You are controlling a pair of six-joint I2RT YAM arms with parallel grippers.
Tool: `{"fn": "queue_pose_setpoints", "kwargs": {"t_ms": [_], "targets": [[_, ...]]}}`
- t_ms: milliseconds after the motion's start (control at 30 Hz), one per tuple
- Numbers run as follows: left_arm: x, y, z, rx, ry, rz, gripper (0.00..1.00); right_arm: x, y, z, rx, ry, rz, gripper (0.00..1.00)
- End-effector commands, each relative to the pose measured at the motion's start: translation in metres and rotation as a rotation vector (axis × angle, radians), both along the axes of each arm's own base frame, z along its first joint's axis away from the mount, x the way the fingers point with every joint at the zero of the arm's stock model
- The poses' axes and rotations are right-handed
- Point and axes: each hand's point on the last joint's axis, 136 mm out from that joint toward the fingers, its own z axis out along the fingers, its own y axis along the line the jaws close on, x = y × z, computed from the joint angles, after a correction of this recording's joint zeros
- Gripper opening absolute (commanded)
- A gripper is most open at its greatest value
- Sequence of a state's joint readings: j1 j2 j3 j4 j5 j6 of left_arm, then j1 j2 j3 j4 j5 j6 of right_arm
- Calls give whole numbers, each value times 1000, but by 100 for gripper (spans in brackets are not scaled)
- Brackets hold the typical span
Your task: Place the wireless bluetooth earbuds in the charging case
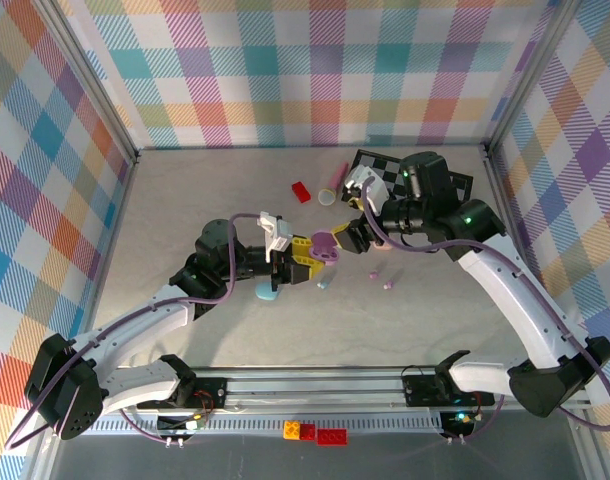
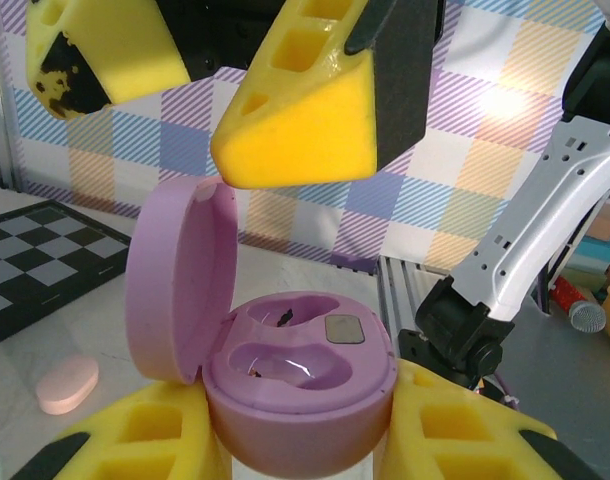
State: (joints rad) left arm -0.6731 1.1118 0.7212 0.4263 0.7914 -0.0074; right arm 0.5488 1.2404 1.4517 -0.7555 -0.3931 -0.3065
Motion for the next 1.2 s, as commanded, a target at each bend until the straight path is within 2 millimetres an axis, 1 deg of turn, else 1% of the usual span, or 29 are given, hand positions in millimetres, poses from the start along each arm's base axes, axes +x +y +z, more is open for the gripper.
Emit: {"fn": "queue_pose_setpoints", "kwargs": {"t_ms": [0,67,200,267,367,467,567,800,867,1000,1100,1167], "targets": [[-11,0,10,-40,-94,-40,29,-11,6,12,68,-12,74,82],[-8,1,9,-41,-105,-24,29,-21,9,19,105,-22,122,83],[-6,1,7,-49,-113,-14,29,-28,7,26,152,-33,122,84],[-5,0,8,-53,-112,-15,29,-35,8,27,165,-35,151,84],[-4,0,9,-59,-111,-16,29,-49,9,19,157,-13,222,85],[-5,-1,12,-64,-108,-28,29,-54,11,4,102,-7,252,85],[-7,-2,14,-64,-97,-48,29,-52,14,-10,42,-32,255,85],[-8,-2,18,-68,-78,-56,29,-41,19,-33,-65,-45,253,85],[-8,-3,18,-69,-75,-54,29,-41,20,-39,-91,-41,263,85],[-9,-2,17,-64,-77,-62,29,-32,19,-36,-96,-73,223,84],[-10,-2,14,-58,-76,-67,29,-29,18,-29,-75,-72,192,75],[-10,-2,12,-54,-74,-66,29,-31,17,-27,-68,-51,194,73]]}}
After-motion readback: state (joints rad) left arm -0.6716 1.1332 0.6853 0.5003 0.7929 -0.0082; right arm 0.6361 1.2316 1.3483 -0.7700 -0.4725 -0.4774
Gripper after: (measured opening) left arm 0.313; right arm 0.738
